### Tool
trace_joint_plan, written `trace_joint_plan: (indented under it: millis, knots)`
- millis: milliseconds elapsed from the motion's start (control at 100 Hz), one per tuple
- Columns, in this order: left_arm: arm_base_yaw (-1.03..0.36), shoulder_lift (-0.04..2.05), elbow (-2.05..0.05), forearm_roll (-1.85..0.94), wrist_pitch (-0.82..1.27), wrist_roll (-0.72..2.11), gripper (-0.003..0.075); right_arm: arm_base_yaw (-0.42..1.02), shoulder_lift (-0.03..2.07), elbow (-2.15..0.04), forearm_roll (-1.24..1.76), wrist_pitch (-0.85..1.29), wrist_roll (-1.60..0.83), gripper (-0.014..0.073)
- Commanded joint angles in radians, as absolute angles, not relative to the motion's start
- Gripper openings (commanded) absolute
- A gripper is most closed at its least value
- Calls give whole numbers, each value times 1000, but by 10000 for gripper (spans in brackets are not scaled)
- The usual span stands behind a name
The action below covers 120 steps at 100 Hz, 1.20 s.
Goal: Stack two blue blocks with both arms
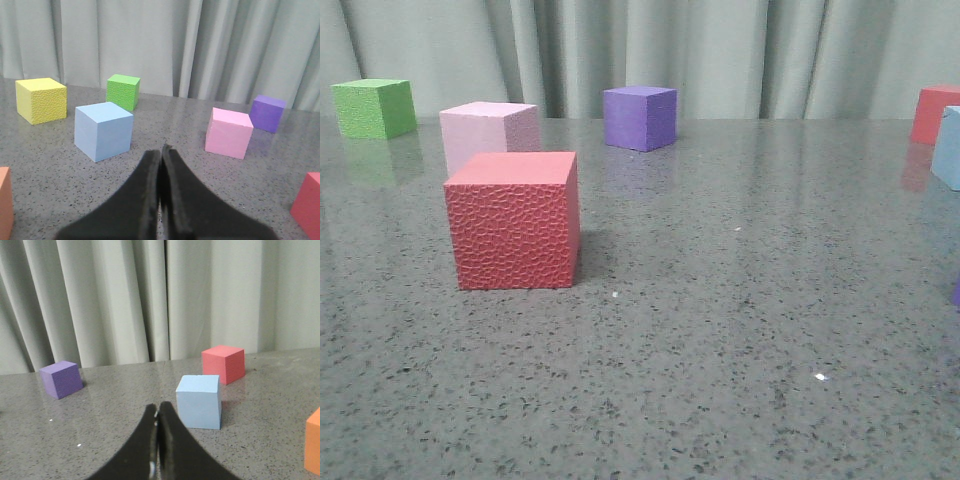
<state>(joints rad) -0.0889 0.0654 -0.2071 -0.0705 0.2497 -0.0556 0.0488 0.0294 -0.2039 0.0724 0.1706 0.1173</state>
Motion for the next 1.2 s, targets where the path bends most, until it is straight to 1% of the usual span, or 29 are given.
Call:
trace_joint_plan:
  millis: [0,140,340,510,610,780,1190]
  knots:
    - [-93,147,-313,-83,256,-64,-19,43,115,-326,81,215,117,-122]
    - [-93,287,-470,-97,382,-64,-19,43,242,-470,82,354,117,-122]
    - [-93,502,-696,-100,632,-64,-19,43,415,-674,101,565,117,-122]
    - [-93,663,-856,-100,842,-64,-19,43,524,-814,114,756,117,-122]
    - [-93,744,-929,-100,939,-64,-19,43,564,-866,114,823,117,-122]
    - [-93,815,-978,-104,971,-64,-19,43,576,-881,114,820,117,-122]
    - [-93,817,-978,-96,981,-64,-19,43,576,-881,114,813,117,-122]
